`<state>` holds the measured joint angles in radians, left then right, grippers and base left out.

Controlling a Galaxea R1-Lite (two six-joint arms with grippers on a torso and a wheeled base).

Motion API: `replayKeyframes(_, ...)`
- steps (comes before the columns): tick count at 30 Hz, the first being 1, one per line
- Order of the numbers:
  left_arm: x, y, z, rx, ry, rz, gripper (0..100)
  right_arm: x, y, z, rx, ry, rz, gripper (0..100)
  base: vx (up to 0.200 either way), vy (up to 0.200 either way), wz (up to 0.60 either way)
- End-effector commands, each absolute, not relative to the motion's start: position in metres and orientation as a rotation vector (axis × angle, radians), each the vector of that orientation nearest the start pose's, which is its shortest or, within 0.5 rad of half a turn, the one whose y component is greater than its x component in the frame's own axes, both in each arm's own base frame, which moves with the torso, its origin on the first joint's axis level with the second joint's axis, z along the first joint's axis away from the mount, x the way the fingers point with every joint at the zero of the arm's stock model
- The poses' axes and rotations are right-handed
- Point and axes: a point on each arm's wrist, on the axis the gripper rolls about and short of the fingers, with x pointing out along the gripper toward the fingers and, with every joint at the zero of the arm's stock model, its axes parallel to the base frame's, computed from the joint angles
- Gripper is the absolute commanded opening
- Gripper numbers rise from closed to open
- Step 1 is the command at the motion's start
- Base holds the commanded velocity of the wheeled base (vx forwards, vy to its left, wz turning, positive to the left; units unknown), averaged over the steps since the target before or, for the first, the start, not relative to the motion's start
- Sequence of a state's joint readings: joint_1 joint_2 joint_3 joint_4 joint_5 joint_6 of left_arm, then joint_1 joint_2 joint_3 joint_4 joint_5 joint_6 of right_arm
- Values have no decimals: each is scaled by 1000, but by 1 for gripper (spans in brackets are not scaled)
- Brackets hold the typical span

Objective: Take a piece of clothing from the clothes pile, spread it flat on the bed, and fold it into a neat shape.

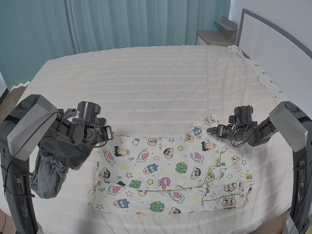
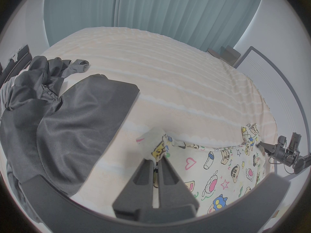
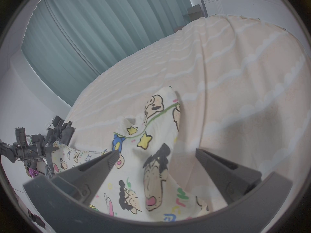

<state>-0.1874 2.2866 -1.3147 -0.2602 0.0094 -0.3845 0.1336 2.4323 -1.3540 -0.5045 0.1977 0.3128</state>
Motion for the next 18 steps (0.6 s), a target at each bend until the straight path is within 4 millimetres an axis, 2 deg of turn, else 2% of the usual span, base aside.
replayKeyframes(1, 428, -81, 57, -298, 733, -31, 0, 457, 70, 28, 328, 601, 258, 100, 0, 0, 0)
replayKeyframes(7, 428, -80, 58, -300, 730, -30, 0, 453, 81, 36, 388, 605, 291, 100, 0, 0, 0)
replayKeyframes(13, 426, -80, 56, -298, 737, -29, 0, 449, 84, 29, 391, 638, 342, 100, 0, 0, 0)
replayKeyframes(18, 427, -81, 56, -299, 736, -32, 0, 458, 88, 17, 396, 647, 351, 100, 0, 0, 0)
